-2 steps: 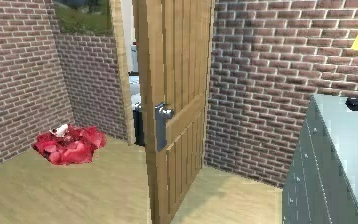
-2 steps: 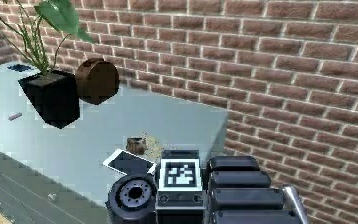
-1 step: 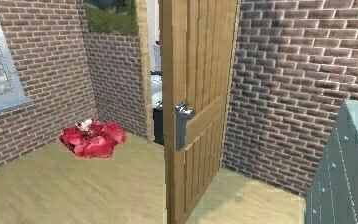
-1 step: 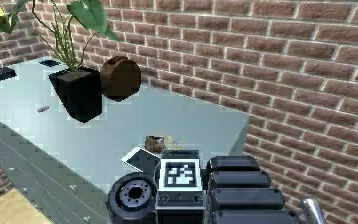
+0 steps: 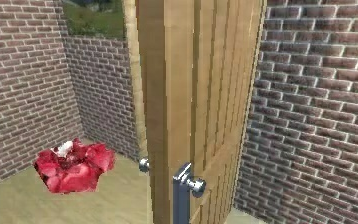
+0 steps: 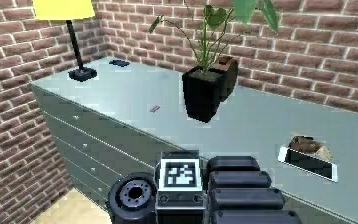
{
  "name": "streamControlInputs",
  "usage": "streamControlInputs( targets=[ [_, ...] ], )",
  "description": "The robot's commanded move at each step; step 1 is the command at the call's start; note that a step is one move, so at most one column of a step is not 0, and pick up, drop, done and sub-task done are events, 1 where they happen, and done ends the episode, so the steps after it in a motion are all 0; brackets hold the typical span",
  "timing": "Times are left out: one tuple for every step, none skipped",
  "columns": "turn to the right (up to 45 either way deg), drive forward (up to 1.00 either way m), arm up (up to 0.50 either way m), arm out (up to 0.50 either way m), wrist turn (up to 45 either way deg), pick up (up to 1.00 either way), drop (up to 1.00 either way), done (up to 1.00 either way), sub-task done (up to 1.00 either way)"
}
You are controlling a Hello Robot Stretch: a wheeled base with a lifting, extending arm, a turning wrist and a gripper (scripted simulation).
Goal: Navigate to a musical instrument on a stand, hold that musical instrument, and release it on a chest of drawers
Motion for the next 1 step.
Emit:
streamControlInputs(
  targets=[
    [45.0, 0.00, 0.00, 0.00, 0.0, 0.00, 0.00, 0.00, 0.00]
  ],
)
